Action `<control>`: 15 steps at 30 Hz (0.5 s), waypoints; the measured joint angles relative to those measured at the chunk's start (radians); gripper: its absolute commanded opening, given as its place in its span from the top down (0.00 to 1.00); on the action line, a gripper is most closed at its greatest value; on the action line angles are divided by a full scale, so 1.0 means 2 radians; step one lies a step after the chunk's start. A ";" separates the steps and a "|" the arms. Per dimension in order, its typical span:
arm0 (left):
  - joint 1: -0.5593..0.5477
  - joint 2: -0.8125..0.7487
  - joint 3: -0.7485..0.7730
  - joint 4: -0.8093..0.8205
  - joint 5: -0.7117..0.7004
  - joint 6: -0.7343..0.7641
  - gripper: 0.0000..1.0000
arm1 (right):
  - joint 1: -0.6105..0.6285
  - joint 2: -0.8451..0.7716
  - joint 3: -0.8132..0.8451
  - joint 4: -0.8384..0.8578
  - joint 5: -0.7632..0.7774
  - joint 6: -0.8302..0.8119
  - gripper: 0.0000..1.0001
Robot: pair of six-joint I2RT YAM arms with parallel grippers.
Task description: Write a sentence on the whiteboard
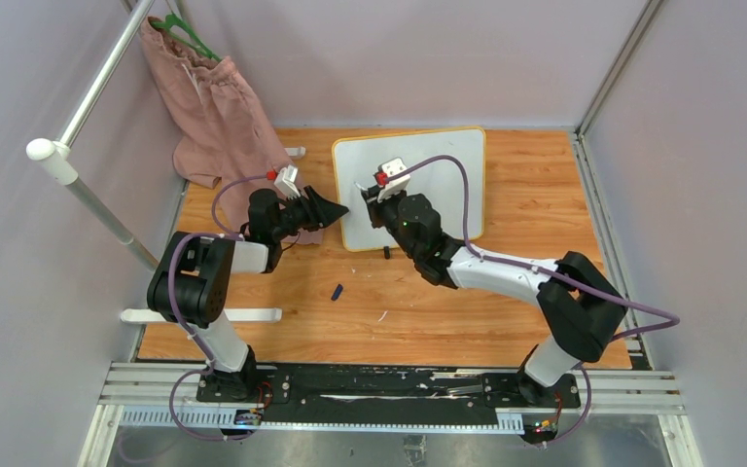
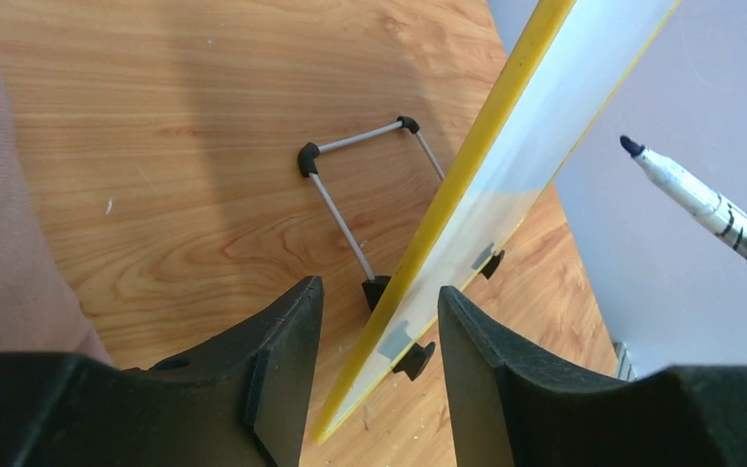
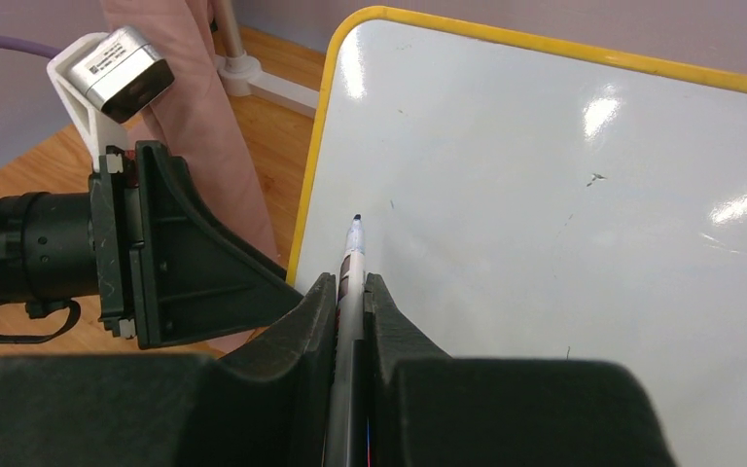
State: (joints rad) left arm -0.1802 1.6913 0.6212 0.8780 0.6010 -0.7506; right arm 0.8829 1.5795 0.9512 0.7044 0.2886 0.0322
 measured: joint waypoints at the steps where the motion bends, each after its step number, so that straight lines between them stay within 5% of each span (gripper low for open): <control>1: 0.000 0.000 0.000 0.000 0.000 0.000 0.48 | -0.001 0.002 0.003 0.002 0.000 0.000 1.00; 15: 0.000 0.000 0.000 0.005 0.003 -0.001 0.53 | -0.007 0.027 0.019 0.015 0.000 0.000 1.00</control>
State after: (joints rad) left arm -0.1802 1.6913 0.6212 0.8883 0.6064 -0.7517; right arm 0.8696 1.6341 0.9886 0.7345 0.2890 0.0326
